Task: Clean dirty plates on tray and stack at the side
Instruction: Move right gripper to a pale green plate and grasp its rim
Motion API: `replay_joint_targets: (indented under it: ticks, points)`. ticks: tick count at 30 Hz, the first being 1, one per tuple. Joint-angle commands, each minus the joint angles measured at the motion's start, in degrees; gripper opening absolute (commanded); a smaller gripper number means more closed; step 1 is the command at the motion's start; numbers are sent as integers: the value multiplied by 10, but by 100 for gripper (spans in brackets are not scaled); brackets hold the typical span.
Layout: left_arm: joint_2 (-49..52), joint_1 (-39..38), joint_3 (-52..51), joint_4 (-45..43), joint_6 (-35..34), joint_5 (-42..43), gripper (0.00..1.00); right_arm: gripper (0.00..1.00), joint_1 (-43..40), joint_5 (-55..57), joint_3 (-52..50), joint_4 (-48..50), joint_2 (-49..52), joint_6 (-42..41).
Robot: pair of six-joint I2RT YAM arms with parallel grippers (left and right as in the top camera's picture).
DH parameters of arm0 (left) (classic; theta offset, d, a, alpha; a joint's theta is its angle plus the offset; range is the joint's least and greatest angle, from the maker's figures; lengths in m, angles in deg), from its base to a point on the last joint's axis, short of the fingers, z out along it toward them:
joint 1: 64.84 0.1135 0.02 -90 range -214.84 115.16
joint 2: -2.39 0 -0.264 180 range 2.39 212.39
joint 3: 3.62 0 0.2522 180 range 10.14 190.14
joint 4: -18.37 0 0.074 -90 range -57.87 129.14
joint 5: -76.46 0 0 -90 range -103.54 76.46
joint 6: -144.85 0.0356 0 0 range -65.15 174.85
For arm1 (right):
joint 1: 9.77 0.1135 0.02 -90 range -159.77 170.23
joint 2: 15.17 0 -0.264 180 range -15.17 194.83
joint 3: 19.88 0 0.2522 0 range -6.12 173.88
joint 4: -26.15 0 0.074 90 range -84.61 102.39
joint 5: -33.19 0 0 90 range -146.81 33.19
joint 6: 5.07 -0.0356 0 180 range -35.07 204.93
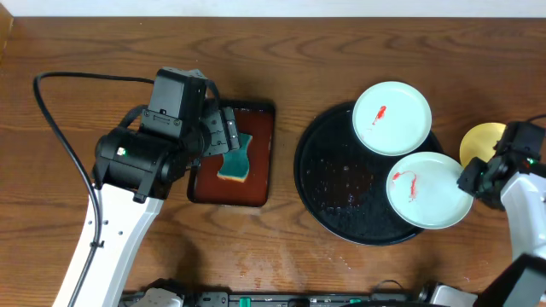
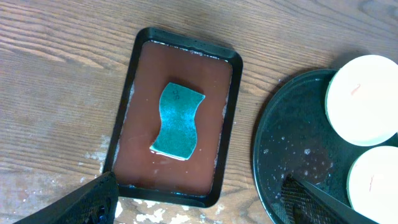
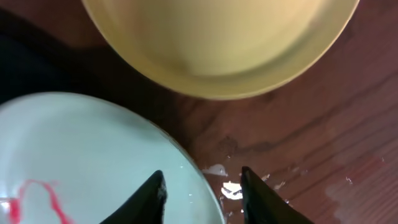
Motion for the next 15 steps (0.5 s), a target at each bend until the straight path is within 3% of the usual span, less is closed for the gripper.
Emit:
replay_joint_targets:
  ticks: [1,3,7,12,15]
  points:
    - [2,2,6,1,3,-3,84,35,0,-26,-6,-9,28,7]
    - [2,2,6,1,3,-3,84,29,0,-30,-6,-19,43,8]
    - [2,2,6,1,3,-3,84,3,-1,-26,-6,-43,42,8]
    - [2,2,6,1,3,-3,84,1,-1,-38,0,-70,-5,8]
    - [2,2,6,1,3,-3,84,1,2,-107,1,-66,-56,25]
